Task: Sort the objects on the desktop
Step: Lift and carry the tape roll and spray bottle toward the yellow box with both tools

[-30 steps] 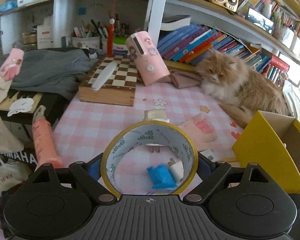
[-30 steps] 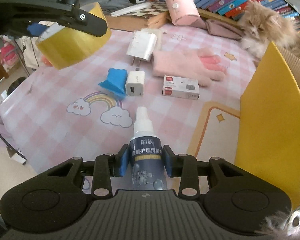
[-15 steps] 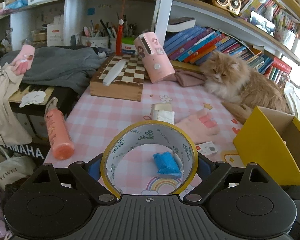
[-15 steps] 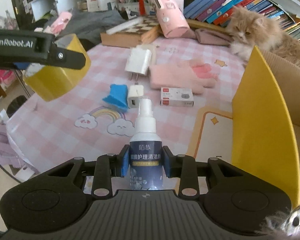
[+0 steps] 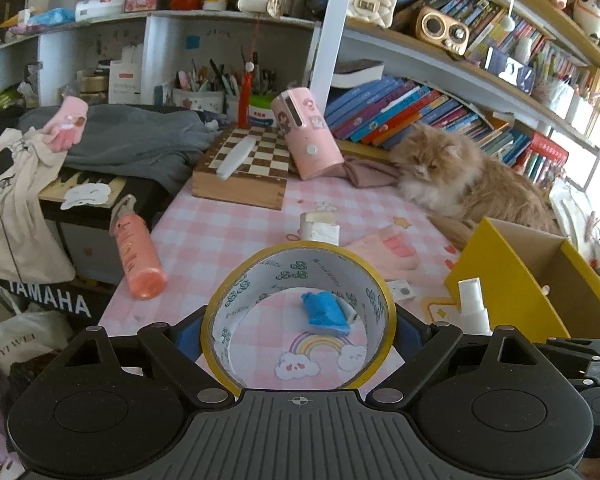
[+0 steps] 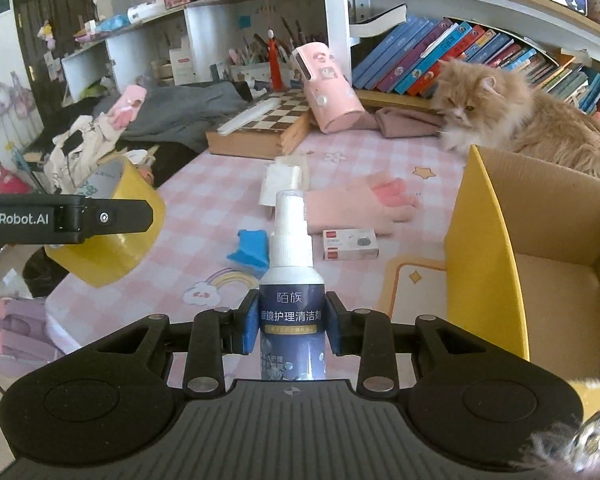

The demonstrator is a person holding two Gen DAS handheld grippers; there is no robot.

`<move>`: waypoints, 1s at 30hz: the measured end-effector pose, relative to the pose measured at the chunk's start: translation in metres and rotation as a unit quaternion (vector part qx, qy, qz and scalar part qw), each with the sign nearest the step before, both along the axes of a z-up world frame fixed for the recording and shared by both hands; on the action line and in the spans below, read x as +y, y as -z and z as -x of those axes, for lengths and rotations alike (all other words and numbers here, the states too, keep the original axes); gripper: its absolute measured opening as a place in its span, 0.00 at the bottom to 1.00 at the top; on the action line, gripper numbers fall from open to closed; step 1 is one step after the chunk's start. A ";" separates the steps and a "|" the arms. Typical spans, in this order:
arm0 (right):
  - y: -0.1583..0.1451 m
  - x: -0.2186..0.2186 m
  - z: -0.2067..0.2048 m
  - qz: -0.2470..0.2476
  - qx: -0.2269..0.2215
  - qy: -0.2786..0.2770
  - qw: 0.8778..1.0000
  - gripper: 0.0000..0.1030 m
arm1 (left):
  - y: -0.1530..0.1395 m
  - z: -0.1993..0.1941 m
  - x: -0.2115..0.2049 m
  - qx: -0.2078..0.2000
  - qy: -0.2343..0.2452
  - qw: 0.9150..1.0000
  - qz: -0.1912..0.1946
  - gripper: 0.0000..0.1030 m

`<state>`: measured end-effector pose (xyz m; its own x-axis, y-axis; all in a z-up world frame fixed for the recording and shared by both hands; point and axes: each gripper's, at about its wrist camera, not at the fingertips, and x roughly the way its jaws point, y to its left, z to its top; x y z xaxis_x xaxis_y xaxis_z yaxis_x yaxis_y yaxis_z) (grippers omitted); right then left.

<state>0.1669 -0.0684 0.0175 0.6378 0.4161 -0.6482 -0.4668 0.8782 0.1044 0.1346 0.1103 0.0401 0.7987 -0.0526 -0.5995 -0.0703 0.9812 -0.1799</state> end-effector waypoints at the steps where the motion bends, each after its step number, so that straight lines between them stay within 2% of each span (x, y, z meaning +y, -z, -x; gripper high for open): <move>1: -0.001 -0.001 0.005 0.000 0.001 -0.001 1.000 0.29 | -0.001 0.006 0.000 -0.002 -0.001 1.000 0.002 0.88; 10: -0.012 -0.011 0.059 -0.011 0.000 -0.001 1.000 0.29 | -0.010 0.057 -0.003 -0.012 0.004 1.000 0.015 0.88; 19: -0.010 -0.030 0.115 -0.009 0.007 0.006 1.000 0.29 | 0.000 0.095 -0.023 0.008 0.046 0.999 0.023 0.88; 24: -0.005 -0.047 0.140 -0.007 0.014 0.042 0.999 0.29 | 0.007 0.101 -0.039 0.026 0.086 0.996 0.024 0.88; 30: 0.005 -0.069 0.162 -0.019 0.044 0.098 0.994 0.29 | 0.014 0.108 -0.059 0.042 0.135 0.990 0.026 0.88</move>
